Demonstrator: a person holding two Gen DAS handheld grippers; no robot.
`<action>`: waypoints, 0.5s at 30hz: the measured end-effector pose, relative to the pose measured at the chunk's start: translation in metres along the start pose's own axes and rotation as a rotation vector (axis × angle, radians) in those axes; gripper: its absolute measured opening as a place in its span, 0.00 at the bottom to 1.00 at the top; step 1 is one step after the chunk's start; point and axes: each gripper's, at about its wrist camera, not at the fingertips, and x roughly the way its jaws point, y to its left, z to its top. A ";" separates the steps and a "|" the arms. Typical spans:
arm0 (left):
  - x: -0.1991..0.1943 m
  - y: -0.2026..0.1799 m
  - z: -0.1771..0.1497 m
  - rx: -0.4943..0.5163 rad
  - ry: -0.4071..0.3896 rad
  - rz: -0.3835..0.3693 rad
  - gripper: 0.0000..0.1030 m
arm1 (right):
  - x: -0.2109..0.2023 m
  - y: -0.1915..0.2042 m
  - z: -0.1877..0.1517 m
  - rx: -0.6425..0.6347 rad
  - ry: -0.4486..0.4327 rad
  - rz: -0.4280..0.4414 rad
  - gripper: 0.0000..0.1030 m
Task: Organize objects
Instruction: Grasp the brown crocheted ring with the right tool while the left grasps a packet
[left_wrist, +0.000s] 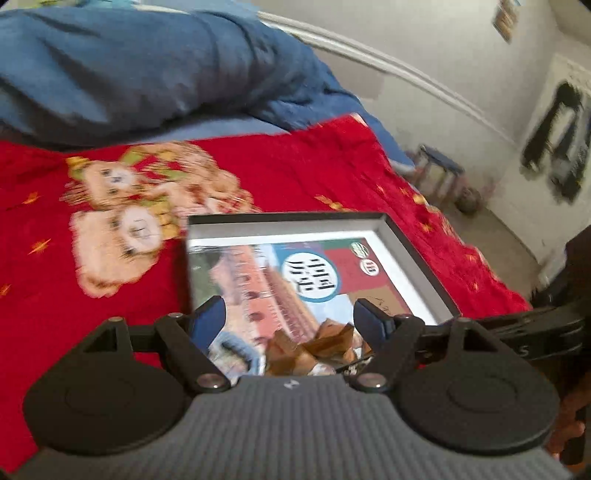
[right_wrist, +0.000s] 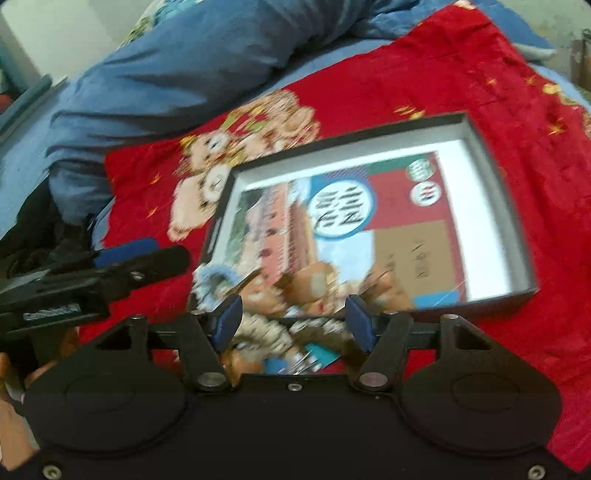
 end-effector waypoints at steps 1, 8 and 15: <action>-0.009 0.003 -0.007 -0.029 -0.021 0.005 0.83 | 0.001 0.003 -0.003 -0.002 0.008 0.012 0.59; -0.028 -0.005 -0.062 -0.063 -0.109 0.047 0.77 | 0.004 0.013 -0.025 -0.056 0.056 0.011 0.54; 0.010 -0.026 -0.089 0.022 -0.010 0.057 0.71 | 0.002 -0.010 -0.031 -0.069 0.032 -0.073 0.54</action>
